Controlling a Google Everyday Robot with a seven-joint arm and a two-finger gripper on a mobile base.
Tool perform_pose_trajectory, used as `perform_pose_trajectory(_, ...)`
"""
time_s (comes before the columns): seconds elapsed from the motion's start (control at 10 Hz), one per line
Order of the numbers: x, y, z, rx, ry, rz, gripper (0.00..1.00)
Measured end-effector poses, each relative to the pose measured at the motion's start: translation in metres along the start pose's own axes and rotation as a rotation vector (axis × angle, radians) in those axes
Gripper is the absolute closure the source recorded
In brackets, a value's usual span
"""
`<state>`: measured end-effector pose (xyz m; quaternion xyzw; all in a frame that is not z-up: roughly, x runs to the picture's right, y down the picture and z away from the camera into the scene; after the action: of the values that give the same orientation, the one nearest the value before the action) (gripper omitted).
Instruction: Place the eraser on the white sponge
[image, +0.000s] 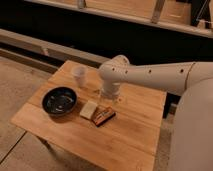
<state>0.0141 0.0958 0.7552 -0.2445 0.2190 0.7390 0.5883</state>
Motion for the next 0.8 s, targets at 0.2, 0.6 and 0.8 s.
perform_pose_trajectory(0.2, 0.014, -0.01, 0.011, 0.007, 0.044, 0.039, 0.35)
perform_pose_trajectory(0.6, 0.019, -0.017, 0.04, -0.002, 0.129, 0.112, 0.35)
perform_pose_trajectory(0.8, 0.016, -0.005, 0.051, -0.015, 0.163, 0.108, 0.35)
